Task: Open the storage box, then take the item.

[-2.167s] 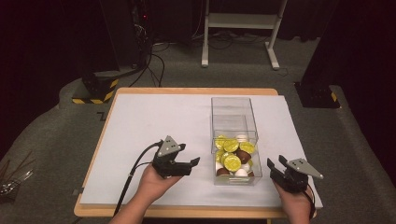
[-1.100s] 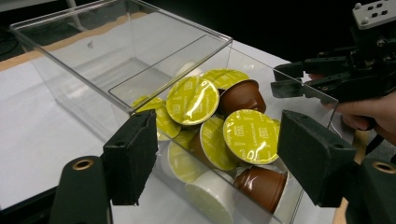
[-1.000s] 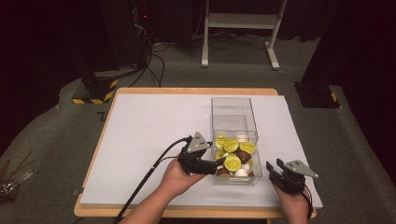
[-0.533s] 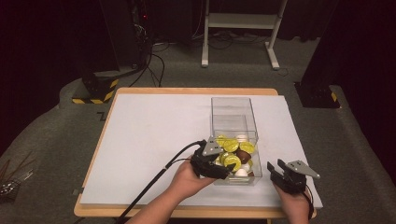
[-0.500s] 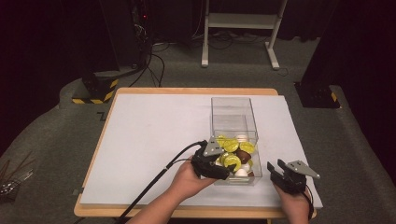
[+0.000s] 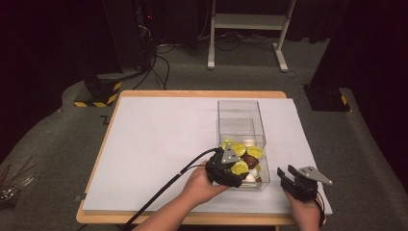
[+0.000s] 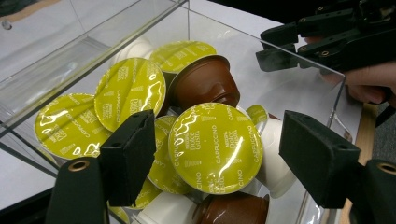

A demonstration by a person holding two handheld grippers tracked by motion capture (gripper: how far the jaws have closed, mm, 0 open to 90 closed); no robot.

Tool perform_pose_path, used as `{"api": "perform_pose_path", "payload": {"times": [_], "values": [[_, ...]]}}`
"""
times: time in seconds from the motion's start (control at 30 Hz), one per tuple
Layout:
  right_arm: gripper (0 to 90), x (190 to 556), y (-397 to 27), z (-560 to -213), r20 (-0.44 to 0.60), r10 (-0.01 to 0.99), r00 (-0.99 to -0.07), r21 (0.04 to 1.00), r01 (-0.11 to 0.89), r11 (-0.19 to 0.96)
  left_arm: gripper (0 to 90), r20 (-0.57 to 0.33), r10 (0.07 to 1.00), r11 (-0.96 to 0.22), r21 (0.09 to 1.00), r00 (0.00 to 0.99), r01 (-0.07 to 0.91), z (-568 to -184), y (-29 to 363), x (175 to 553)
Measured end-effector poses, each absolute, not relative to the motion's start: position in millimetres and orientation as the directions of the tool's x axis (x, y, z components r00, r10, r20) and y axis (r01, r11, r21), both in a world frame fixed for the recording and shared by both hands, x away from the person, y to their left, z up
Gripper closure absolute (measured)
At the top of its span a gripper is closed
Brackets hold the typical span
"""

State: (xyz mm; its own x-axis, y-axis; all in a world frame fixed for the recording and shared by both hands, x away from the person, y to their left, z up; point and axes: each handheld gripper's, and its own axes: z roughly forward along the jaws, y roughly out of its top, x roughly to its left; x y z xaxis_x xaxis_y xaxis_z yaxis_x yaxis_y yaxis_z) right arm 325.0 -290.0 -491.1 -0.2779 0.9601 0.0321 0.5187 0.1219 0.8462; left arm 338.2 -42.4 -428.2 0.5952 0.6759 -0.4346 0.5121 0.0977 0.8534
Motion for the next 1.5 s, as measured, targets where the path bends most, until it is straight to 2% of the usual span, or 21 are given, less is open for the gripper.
{"api": "perform_pose_path", "payload": {"times": [0.3,0.4,0.5,0.7,0.83,0.9,0.93,1.5], "values": [[53.7,325.5,-292.1,-491.9,0.049,0.960,-0.275,0.844,0.526,0.107,28.5,-0.492,0.689,0.174,0.825,0.533,0.537,-435.5,-55.9,337.8],[53.8,325.6,-292.8,-491.7,0.054,0.961,-0.273,0.844,0.527,0.102,29.5,-0.464,0.692,0.138,0.837,0.554,0.529,-435.7,-54.2,339.2],[53.9,326.2,-293.6,-492.3,0.058,0.961,-0.271,0.844,0.528,0.098,31.7,-0.482,0.697,0.171,0.831,0.531,0.529,-435.4,-57.0,338.1],[53.9,326.7,-294.7,-493.2,0.065,0.961,-0.268,0.843,0.530,0.091,35.3,-0.454,0.712,0.151,0.844,0.536,0.515,-437.2,-55.1,339.1],[54.0,326.4,-295.2,-493.5,0.078,0.962,-0.261,0.840,0.538,0.077,37.2,-0.459,0.724,0.163,0.839,0.515,0.519,-440.2,-55.4,339.1],[54.0,327.0,-296.1,-493.9,0.078,0.961,-0.266,0.841,0.535,0.080,36.3,-0.494,0.724,0.209,0.822,0.481,0.530,-443.3,-58.1,339.0],[54.0,326.9,-296.2,-494.0,0.078,0.961,-0.266,0.841,0.535,0.079,36.7,-0.244,0.689,-0.157,0.868,0.682,0.470,-443.4,-34.5,343.9],[54.1,326.7,-297.0,-494.2,0.088,0.961,-0.262,0.841,0.536,0.069,40.1,-0.246,0.693,-0.125,0.885,0.678,0.448,-441.6,-31.5,342.8]]}}
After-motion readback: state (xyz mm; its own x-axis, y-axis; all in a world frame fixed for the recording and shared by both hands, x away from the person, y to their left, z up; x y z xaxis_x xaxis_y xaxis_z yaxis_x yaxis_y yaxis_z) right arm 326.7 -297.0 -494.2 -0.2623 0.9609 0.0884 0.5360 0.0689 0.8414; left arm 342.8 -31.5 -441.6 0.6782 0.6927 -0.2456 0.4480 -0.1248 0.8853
